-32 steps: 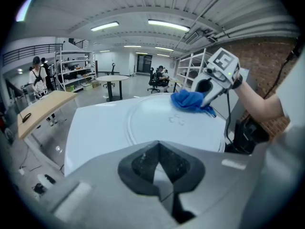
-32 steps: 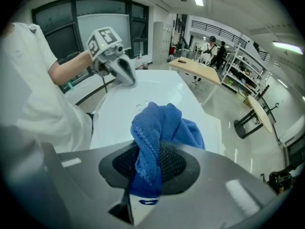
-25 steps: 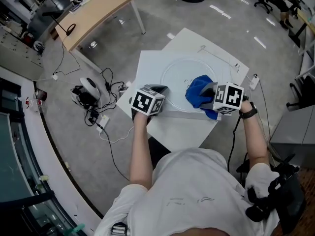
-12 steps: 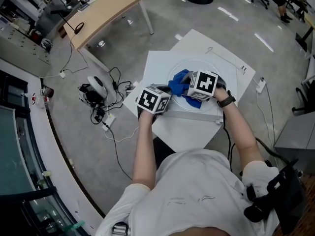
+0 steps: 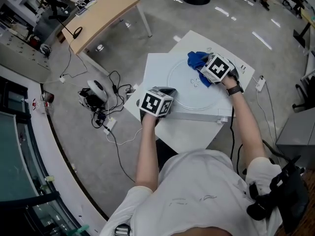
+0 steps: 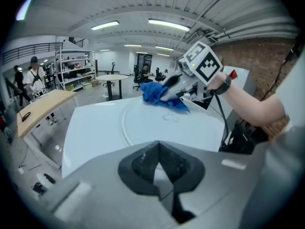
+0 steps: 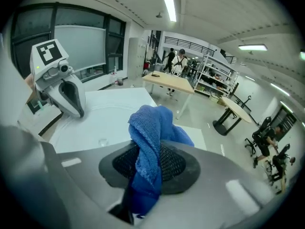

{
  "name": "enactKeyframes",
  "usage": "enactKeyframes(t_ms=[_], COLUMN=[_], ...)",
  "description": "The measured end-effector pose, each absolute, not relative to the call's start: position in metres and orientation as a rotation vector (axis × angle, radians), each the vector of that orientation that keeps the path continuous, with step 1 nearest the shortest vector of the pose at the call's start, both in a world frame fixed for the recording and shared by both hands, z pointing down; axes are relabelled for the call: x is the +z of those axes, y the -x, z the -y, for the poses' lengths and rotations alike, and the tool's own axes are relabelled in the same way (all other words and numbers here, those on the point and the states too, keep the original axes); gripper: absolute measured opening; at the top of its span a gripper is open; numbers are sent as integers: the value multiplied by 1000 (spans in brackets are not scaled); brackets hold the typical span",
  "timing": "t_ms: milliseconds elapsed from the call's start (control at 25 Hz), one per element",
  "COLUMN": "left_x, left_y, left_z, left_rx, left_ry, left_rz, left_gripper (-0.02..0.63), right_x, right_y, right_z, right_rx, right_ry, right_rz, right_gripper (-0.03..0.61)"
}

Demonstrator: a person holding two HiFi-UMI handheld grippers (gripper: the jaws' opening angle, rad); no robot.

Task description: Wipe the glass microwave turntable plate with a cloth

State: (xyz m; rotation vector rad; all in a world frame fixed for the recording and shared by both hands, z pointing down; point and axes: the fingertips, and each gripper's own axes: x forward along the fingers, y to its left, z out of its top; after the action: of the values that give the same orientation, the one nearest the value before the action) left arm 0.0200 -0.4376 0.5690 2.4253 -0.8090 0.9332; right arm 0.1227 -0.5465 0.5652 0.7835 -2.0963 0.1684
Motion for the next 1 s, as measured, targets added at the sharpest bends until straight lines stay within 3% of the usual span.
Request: enactKeyframes(t_ms=[160,320,600,1000], left_x=[569,569,567,568], left_y=[-20,-20,-22,-23], left_z=[438,438,441,442], left_rx=[940,943,940,939], left_ry=[-2433,-2434,-2438,-2436], left_rz=[802,809,824,820], left_gripper=[-2,-2,-2,-2], right_x=[564,567,570,568], right_y=[-178,-183,-113,-32], right_z=[515,454,398,484], right_rx=[201,220,217,133], right_ry=[-759,-600,-448,-563], right_rz=[2017,2038,2197,2230], right_gripper=[101,101,101,104])
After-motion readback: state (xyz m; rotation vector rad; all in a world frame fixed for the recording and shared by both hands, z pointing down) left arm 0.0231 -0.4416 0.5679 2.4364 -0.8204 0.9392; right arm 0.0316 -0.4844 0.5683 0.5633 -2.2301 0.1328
